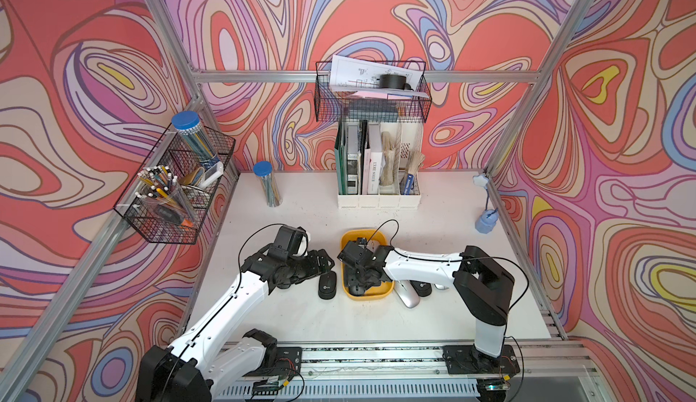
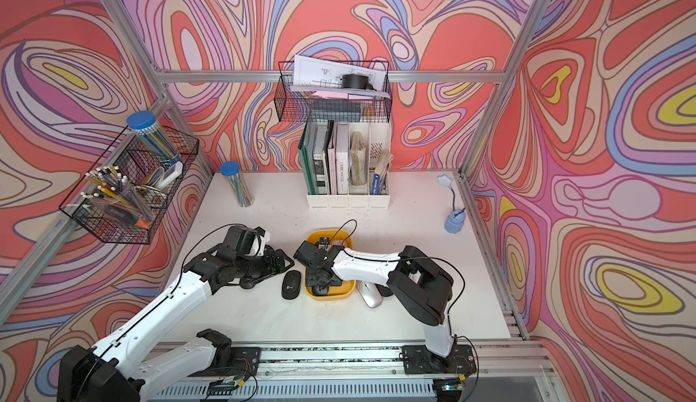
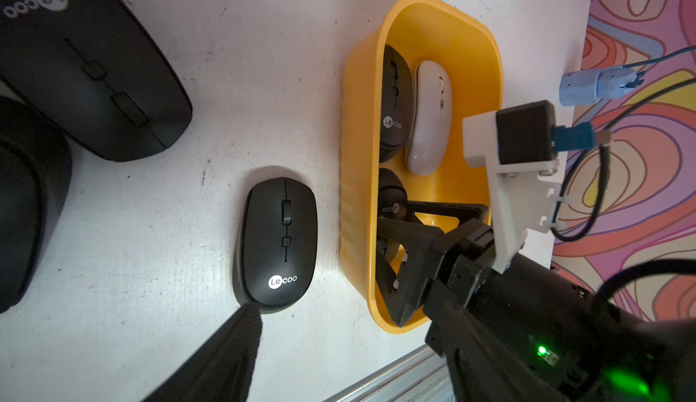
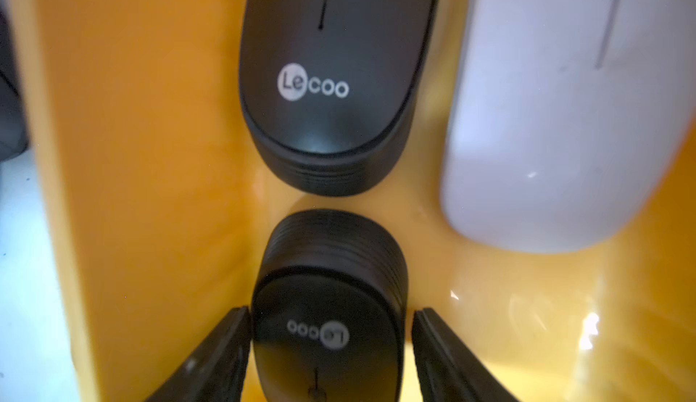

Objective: Put the mouse in the storage box
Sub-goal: Place the mouse in the storage box, then pick up the mouse from the center of the board.

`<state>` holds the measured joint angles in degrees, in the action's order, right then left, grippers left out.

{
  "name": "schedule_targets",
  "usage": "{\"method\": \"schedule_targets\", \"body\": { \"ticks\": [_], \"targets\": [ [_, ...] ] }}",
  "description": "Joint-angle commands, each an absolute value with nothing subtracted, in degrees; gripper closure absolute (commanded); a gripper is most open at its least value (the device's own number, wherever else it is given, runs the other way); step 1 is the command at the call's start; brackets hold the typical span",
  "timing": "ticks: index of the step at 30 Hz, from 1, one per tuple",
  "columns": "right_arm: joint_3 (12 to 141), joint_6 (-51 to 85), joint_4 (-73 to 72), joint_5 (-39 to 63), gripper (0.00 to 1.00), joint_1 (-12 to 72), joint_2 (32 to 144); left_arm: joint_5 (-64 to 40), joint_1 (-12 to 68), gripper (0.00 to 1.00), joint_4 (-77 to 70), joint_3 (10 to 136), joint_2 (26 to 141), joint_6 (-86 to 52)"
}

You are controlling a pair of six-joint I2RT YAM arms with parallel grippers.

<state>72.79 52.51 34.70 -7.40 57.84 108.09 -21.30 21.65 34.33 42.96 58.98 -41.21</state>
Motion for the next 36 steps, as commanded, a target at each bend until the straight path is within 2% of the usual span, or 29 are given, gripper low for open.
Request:
{"method": "schedule_targets", "body": {
  "ticks": [1, 7, 11, 19, 25, 36],
  "targets": [
    [74.97, 51.58, 37.76, -10.35, 0.30, 58.20, 104.17, -20.74, 21.44, 0.19, 34.97, 42.39, 57.40, -41.31],
    [75.32, 51.57, 41.32, -13.21, 0.30, 58.19, 99.05, -21.56, 21.42, 0.19, 34.93, 42.14, 57.57, -41.50],
    [74.27, 51.83, 47.37, -21.96, 0.27, 57.78, 93.59, -24.02, 21.57, 0.19, 33.32, 42.01, 58.09, -41.74],
    [63.18, 47.85, 55.33, -26.73, 0.22, 40.34, 81.82, -24.54, 27.48, 0.20, 31.74, 45.04, 60.44, -41.13],
    [57.85, 46.14, 57.19, -24.74, 0.21, 30.05, 78.64, -23.83, 30.09, 0.19, 30.54, 45.51, 60.99, -42.14],
    [51.53, 39.17, 49.82, -15.55, 0.18, 25.63, 81.42, -26.72, 33.92, 0.19, 27.97, 46.40, 65.11, -42.32]
  ]
}}
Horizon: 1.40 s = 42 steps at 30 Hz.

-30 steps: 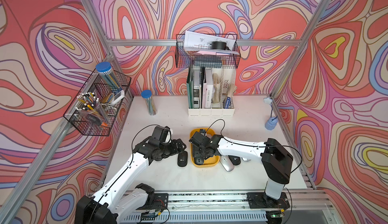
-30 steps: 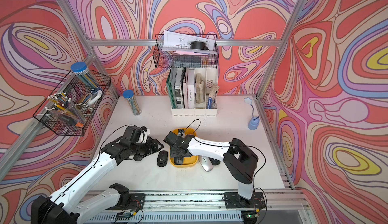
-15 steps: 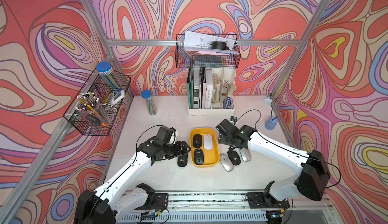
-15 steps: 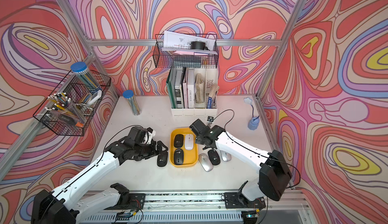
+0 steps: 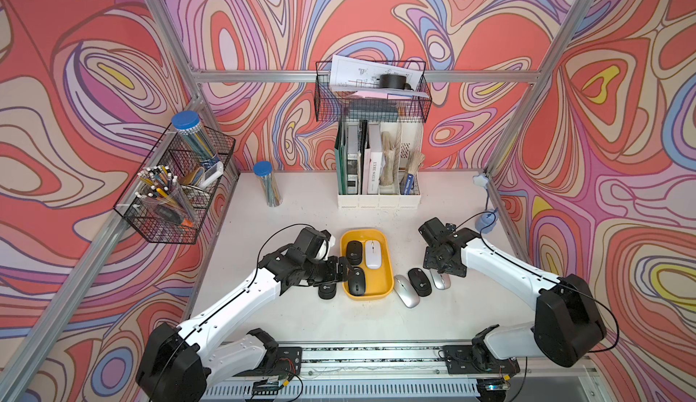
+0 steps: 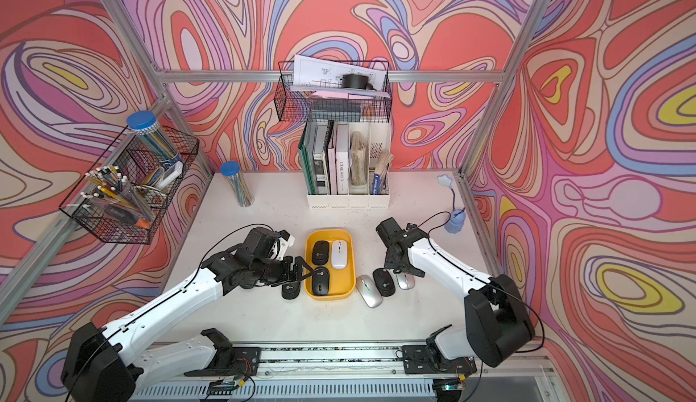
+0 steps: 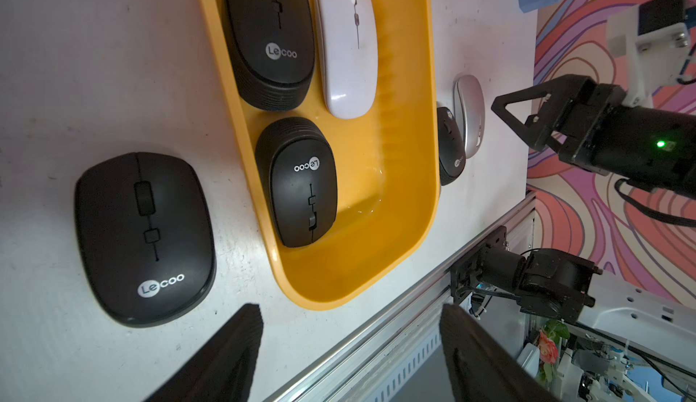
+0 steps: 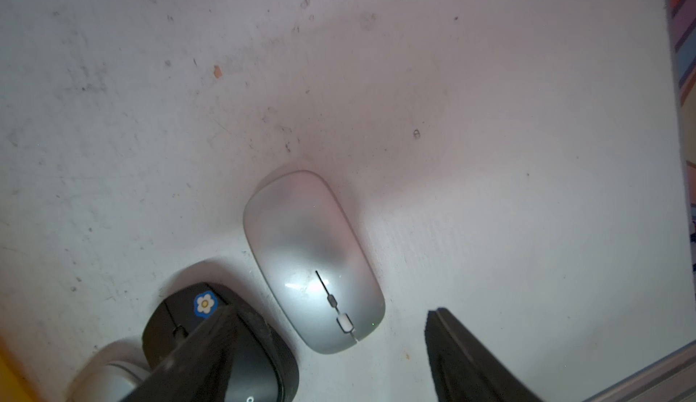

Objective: Put the mouse in the storage box
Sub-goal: Pick up the mouse from the center of the board.

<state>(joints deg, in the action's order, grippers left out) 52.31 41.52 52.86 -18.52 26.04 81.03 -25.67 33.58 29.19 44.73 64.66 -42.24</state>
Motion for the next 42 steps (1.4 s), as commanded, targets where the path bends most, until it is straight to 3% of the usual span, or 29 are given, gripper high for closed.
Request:
{"method": "schedule_targets", "body": {
  "ticks": [1, 31, 37, 42],
  "targets": [
    [51.37, 38.74, 49.67, -15.40, 0.18, 25.54, 81.80, -26.72, 33.93, 0.19, 27.92, 46.41, 65.27, -42.28],
    [52.32, 36.10, 48.71, -13.24, 0.18, 21.72, 91.71, -26.45, 34.84, 0.19, 26.45, 46.14, 67.54, -42.37],
    [50.89, 35.45, 45.50, -7.78, 0.21, 18.04, 91.10, -26.39, 34.88, 0.20, 26.11, 45.89, 67.71, -42.61],
    [50.00, 34.89, 42.59, -3.35, 0.29, 15.31, 91.24, -26.35, 34.90, 0.20, 26.10, 46.04, 67.91, -42.73]
  ]
}}
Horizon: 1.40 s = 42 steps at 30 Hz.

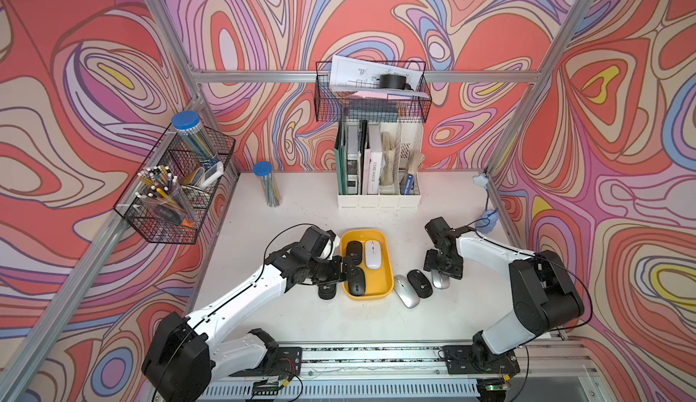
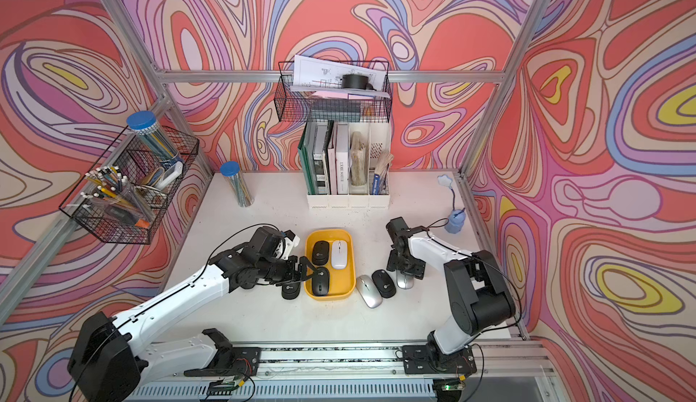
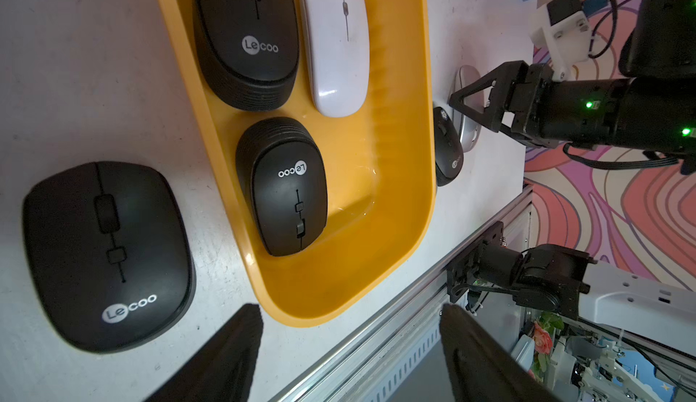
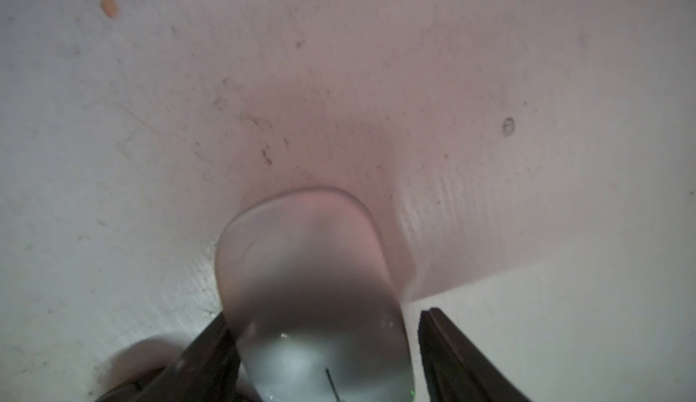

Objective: Put the mouse in the storage box
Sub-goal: Pick up the mouse from the center of the board.

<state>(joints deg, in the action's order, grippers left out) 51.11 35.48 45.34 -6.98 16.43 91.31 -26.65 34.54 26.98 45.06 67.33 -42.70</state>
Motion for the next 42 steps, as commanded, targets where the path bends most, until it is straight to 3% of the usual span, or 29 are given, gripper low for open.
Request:
{"method": "schedule_targets", "body": {
  "ticks": [1, 8, 12, 17, 30, 42],
  "targets": [
    [49.72, 34.99, 41.99, -2.75, 0.31, 14.98, 91.11, -26.28, 34.89, 0.20, 26.10, 46.10, 67.86, -42.73],
    [49.65, 34.65, 40.21, -1.14, 0.40, 14.06, 90.84, -27.66, 34.93, 0.20, 26.03, 48.14, 69.59, -42.45],
    [49.68, 33.36, 41.71, -0.85, 0.28, 14.07, 90.40, -29.55, 35.98, 0.20, 25.77, 50.75, 72.16, -41.61],
    [48.27, 33.38, 43.79, -0.54, 0.27, 14.07, 87.18, -30.47, 38.11, 0.20, 25.51, 53.93, 75.45, -41.01],
    [46.93, 32.83, 42.85, -0.98, 0.38, 14.06, 88.63, -34.97, 44.56, 0.22, 25.61, 70.34, 91.96, -38.07],
    [46.83, 31.75, 42.12, 0.37, 0.48, 14.06, 85.74, -36.74, 49.78, 0.23, 23.47, 75.20, 99.80, -39.91]
  ]
}}
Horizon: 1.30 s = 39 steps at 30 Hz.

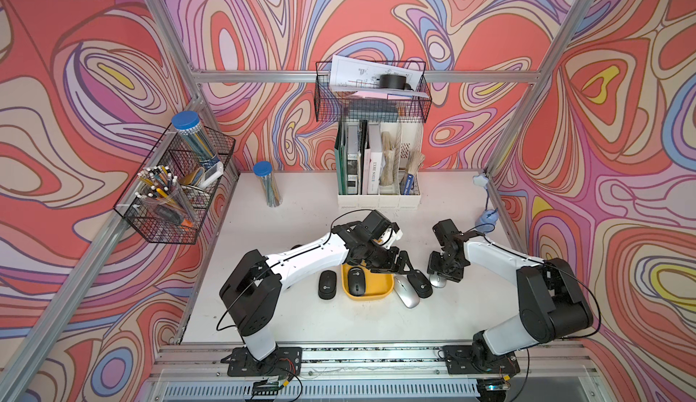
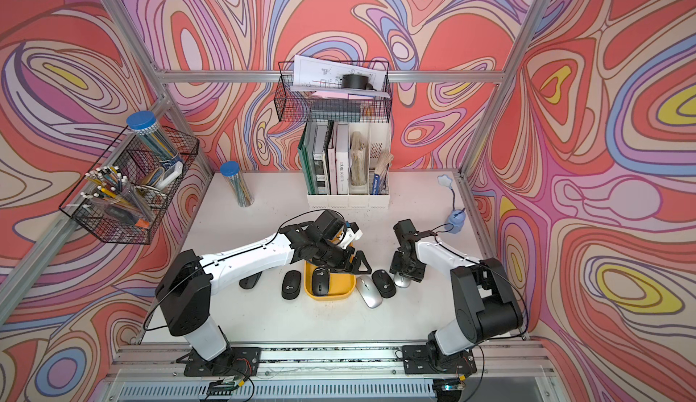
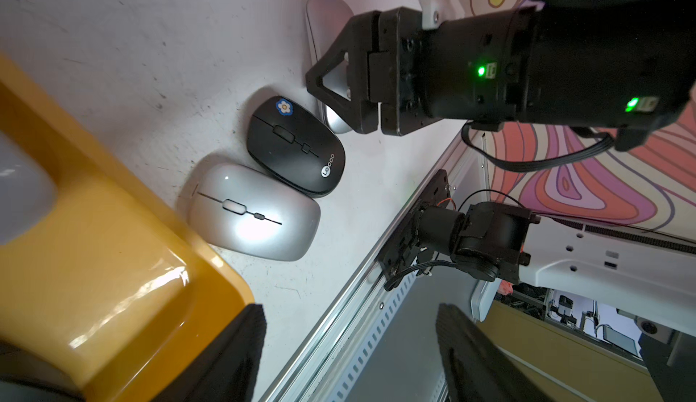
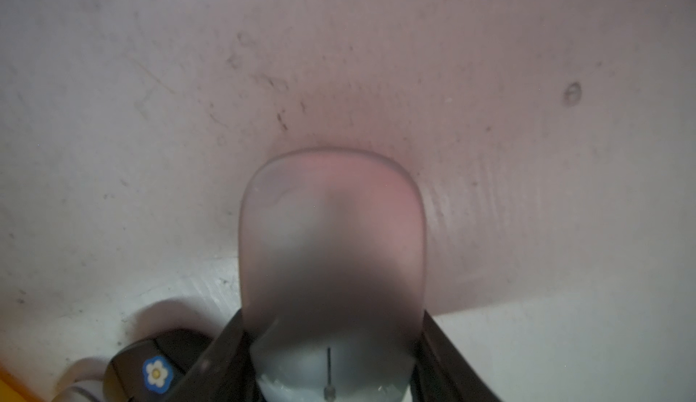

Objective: Put the mouse in the storage box
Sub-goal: Pick up the mouse from the center of the board, then place the mouse in the storage box.

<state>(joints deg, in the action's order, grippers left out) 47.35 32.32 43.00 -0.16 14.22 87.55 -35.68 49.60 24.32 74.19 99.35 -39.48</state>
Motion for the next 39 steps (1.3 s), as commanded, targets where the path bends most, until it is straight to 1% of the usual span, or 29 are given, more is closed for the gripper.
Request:
{"method": "schedule_targets", "body": {
  "ticks": [1, 8, 14, 17, 21, 29, 35, 39],
  "targets": [
    [46.83, 31.85, 42.40, 0.02, 0.48, 14.06, 84.55, -36.49, 49.77, 0.23, 23.20, 74.93, 99.46, -39.91],
    [49.30, 31.51, 45.72, -3.42, 0.48, 14.11, 79.13, -34.07, 49.82, 0.23, 24.75, 75.39, 97.56, -38.71],
    [51.76, 31.15, 48.71, -2.42, 0.49, 14.65, 74.81, -30.33, 49.12, 0.22, 25.90, 74.91, 94.77, -37.40],
    [53.58, 32.11, 50.71, -2.57, 0.51, 16.73, 72.62, -29.52, 47.44, 0.22, 24.38, 73.11, 93.24, -39.12],
    [55.68, 35.38, 51.98, -4.56, 0.51, 22.96, 71.54, -30.57, 44.42, 0.23, 19.55, 69.15, 91.01, -42.89],
    [61.37, 40.57, 51.03, -7.69, 0.52, 36.34, 76.99, -29.38, 38.45, 0.23, 21.16, 64.24, 85.31, -43.40],
    [69.16, 42.20, 49.23, -9.22, 0.52, 45.37, 86.37, -28.50, 31.46, 0.21, 22.35, 57.66, 77.30, -43.51],
    [74.48, 42.55, 47.88, -9.26, 0.52, 49.57, 92.63, -28.71, 26.53, 0.21, 25.87, 54.70, 73.17, -41.93]
  ]
}}
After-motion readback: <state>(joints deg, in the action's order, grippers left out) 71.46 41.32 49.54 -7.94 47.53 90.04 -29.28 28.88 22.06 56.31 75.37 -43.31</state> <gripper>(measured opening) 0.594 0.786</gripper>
